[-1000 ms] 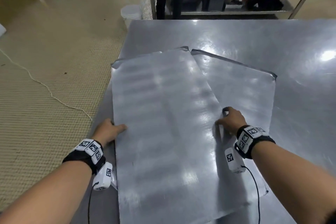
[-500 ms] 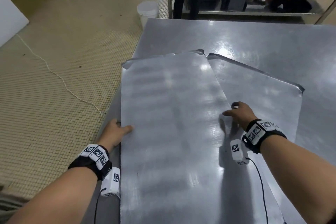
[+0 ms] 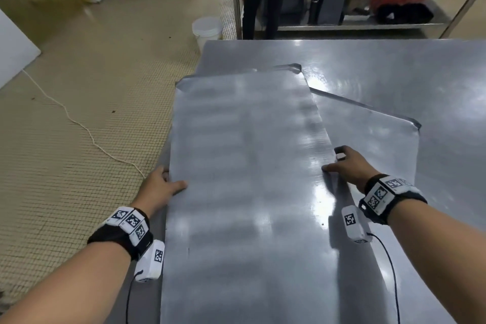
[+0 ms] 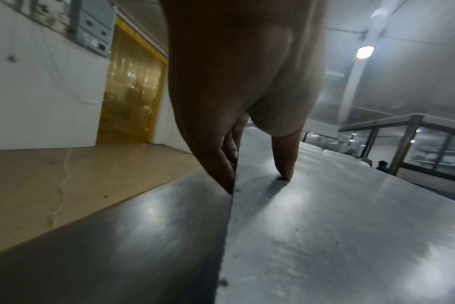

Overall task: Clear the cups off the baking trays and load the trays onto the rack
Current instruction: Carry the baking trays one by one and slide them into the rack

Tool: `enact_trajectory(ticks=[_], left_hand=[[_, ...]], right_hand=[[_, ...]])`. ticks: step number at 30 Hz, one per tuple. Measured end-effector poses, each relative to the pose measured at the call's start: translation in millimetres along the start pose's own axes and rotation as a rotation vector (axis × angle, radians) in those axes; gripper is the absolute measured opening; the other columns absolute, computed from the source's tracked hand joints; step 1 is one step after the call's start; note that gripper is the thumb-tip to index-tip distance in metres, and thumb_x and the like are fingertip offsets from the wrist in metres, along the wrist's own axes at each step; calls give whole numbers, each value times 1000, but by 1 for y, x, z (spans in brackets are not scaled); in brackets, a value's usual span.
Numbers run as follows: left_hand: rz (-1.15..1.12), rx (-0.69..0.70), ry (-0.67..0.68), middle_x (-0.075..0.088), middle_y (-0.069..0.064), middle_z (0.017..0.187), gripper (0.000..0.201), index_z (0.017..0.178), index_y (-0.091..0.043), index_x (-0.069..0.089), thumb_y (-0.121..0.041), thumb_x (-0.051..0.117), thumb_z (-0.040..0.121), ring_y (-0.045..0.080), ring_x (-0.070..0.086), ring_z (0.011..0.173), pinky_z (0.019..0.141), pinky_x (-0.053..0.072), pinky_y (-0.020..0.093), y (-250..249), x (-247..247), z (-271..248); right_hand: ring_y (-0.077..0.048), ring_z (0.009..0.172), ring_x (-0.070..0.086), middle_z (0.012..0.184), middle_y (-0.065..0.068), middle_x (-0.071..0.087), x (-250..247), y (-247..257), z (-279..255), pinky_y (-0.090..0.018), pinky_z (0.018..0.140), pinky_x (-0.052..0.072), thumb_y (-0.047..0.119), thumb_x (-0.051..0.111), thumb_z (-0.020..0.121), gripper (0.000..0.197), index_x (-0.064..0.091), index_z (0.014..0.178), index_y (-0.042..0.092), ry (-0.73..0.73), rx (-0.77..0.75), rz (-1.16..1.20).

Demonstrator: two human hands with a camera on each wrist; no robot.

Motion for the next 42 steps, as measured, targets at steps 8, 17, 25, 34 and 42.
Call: enact_trajectory(ticks=[8, 17, 25, 34, 42], left_hand=[[116, 168, 157, 70, -7, 91, 40, 109, -18, 63, -22, 86, 77, 15, 66, 87, 83, 55, 34, -116, 46, 35], [160, 265, 270, 69, 3, 101, 34, 111, -12, 64, -10, 79, 81, 17, 62, 92, 86, 47, 28, -175, 127, 57], [224, 213, 312, 59, 15, 133, 67, 145, 1, 46, -17, 76, 88, 27, 59, 114, 98, 44, 32, -158, 154, 84], [97, 193, 436, 51, 13, 140, 74, 152, -10, 38, -23, 76, 90, 28, 54, 124, 103, 45, 38, -149, 164, 81], [456, 127, 368, 72, 10, 90, 38, 99, -7, 74, -43, 76, 86, 29, 67, 92, 78, 49, 32, -82, 126, 50]], right_hand=[[-25, 92, 61, 97, -2, 57, -74, -35, -49, -45, 90, 53, 14, 85, 78, 66, 49, 134, 12, -218, 65, 46], [-34, 114, 58, 124, -14, 57, -93, -122, -89, -53, 100, 50, 20, 87, 76, 78, 45, 141, 10, -327, 272, 69], [-36, 116, 61, 129, -15, 62, -90, -147, -80, -53, 100, 51, 24, 88, 74, 72, 51, 136, 12, -352, 325, 53], [-26, 107, 66, 120, -4, 71, -96, -156, -83, -43, 97, 52, 24, 81, 76, 53, 64, 126, 18, -341, 315, -121], [-28, 107, 65, 121, -9, 68, -82, -162, -117, -46, 96, 54, 25, 82, 80, 54, 62, 129, 13, -350, 317, -179]])
Point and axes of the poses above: each hand's wrist, its own z-axis towards the middle knuckle, its own x-axis out of the palm, y = z × x, the point moved 6 cm from there along z, towards the middle knuckle
